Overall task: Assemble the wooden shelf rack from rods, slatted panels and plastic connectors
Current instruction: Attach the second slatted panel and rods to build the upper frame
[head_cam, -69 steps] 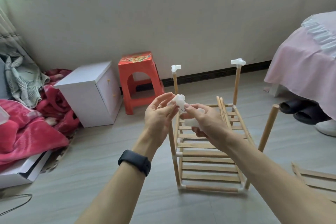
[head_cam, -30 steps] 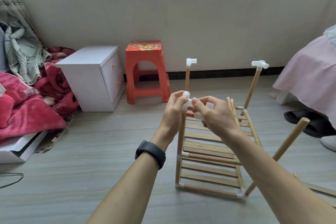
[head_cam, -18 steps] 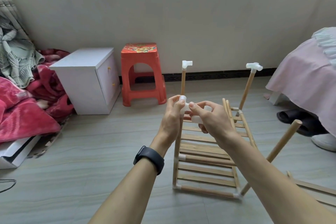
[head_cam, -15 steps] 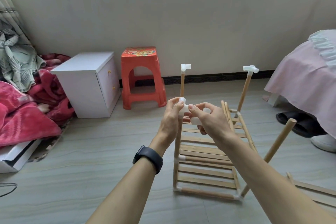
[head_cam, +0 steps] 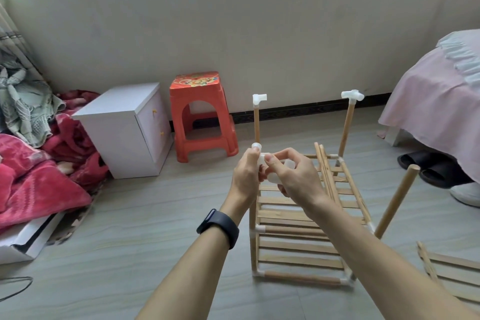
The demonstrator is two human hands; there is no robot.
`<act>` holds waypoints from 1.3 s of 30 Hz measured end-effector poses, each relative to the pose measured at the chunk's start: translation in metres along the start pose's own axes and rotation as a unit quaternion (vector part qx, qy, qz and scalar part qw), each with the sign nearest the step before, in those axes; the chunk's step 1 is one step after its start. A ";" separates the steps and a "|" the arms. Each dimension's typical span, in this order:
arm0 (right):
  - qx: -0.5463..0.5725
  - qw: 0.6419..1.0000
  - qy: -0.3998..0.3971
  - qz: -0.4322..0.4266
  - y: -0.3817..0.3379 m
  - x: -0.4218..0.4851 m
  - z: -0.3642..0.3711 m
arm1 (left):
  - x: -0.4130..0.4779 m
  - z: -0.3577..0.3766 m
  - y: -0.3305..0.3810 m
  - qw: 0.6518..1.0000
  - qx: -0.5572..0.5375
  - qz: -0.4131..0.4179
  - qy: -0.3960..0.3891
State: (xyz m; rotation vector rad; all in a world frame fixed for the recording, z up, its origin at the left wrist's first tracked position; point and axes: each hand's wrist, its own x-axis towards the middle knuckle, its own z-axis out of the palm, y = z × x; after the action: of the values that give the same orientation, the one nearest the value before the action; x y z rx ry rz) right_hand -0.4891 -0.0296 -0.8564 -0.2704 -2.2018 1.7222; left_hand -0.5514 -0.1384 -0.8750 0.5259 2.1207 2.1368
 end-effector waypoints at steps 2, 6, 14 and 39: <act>0.000 1.000 -0.005 0.003 0.000 0.002 -0.004 | 0.003 0.001 -0.003 1.000 -0.003 -0.002 0.000; -0.012 1.000 -0.019 0.003 -0.003 0.004 -0.004 | 0.005 -0.001 -0.010 1.000 0.015 0.016 -0.003; -0.019 0.999 -0.020 0.025 -0.011 -0.004 -0.005 | -0.004 -0.001 0.000 1.000 0.002 -0.003 -0.006; 0.212 0.970 0.097 0.073 0.022 -0.062 -0.161 | -0.041 0.117 0.044 0.954 0.186 0.104 -0.210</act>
State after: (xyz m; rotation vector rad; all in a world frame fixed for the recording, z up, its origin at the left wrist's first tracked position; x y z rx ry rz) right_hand -0.3729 0.0998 -0.8518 -0.4766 -1.6640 2.0918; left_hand -0.4698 -0.0405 -0.8417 1.1667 2.2863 1.5114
